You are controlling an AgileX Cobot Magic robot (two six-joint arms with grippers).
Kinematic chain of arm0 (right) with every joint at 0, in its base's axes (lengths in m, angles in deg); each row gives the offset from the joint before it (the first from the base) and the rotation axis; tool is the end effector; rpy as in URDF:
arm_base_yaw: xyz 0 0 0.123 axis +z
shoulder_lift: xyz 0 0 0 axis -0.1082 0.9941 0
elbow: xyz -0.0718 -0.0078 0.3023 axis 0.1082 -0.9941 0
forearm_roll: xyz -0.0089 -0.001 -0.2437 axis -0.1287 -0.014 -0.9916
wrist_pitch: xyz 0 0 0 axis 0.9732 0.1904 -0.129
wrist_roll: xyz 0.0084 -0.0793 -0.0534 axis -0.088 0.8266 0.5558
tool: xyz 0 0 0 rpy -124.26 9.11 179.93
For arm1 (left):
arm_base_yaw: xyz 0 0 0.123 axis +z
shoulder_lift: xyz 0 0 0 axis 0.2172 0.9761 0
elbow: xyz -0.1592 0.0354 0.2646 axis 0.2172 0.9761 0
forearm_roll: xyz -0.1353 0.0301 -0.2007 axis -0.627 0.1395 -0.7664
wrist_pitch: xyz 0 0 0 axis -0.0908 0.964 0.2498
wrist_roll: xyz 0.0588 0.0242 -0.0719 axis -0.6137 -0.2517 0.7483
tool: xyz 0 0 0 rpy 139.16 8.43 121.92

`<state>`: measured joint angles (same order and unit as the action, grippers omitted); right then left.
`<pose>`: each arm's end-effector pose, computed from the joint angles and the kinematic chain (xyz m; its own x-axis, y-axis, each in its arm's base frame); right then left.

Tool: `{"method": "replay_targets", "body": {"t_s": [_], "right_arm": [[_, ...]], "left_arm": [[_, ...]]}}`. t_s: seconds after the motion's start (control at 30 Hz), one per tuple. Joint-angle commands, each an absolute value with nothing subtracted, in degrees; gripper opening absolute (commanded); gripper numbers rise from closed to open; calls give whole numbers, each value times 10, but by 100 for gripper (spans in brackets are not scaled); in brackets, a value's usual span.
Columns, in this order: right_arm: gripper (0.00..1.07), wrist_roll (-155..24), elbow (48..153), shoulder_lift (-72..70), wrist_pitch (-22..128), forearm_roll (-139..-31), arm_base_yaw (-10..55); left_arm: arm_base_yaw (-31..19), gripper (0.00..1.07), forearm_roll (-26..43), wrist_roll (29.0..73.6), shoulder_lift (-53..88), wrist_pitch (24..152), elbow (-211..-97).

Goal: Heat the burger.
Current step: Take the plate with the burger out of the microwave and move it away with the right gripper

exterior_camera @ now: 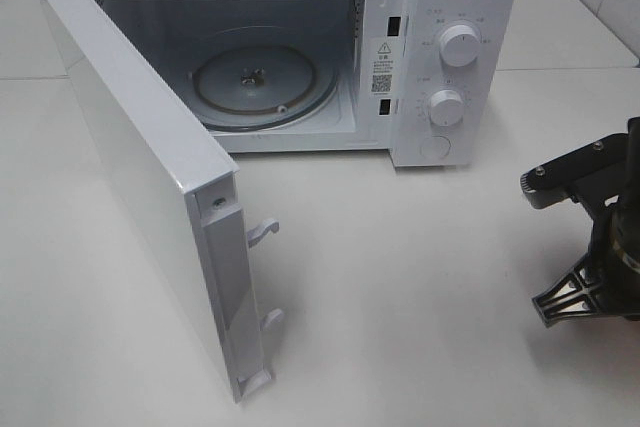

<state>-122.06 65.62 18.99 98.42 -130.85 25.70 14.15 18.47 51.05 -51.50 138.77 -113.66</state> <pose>0.2038 0.0728 0.1748 -0.9197 -0.3109 -0.2399 -0.1877 0.8845 -0.4271 -0.0373 -0.0076 0.2758 -0.4437 0.0218 -0.8959 0.0480 0.9988 0.0005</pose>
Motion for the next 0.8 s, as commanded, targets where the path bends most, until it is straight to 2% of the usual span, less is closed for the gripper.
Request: {"method": "replay_targets", "body": {"t_s": [0.03, 0.23, 0.5, 0.57, 0.67, 0.73, 0.77, 0.8], "right_arm": [[1, -1246, 681, 224, 1001, -1340, 223], [3, -1269, 707, 268, 979, -1339, 177], [8, -1268, 727, 286, 977, -1331, 164], [16, -1257, 739, 286, 977, -1325, 164], [20, -1252, 743, 286, 977, -1318, 165], [37, -1211, 756, 280, 973, -1283, 165], [37, -1211, 756, 280, 973, -1283, 165], [41, -1198, 759, 277, 973, -1270, 165]], "left_arm": [[143, 100, 186, 513, -517, 1384, -1134], [143, 100, 186, 513, -517, 1384, -1134], [143, 100, 186, 513, -517, 1384, -1134], [143, 100, 186, 513, -517, 1384, -1134], [143, 100, 186, 513, -517, 1384, -1134], [143, 100, 186, 513, -517, 1384, -1134], [143, 100, 186, 513, -517, 1384, -1134], [143, 100, 186, 513, -517, 1384, -1134]]}}
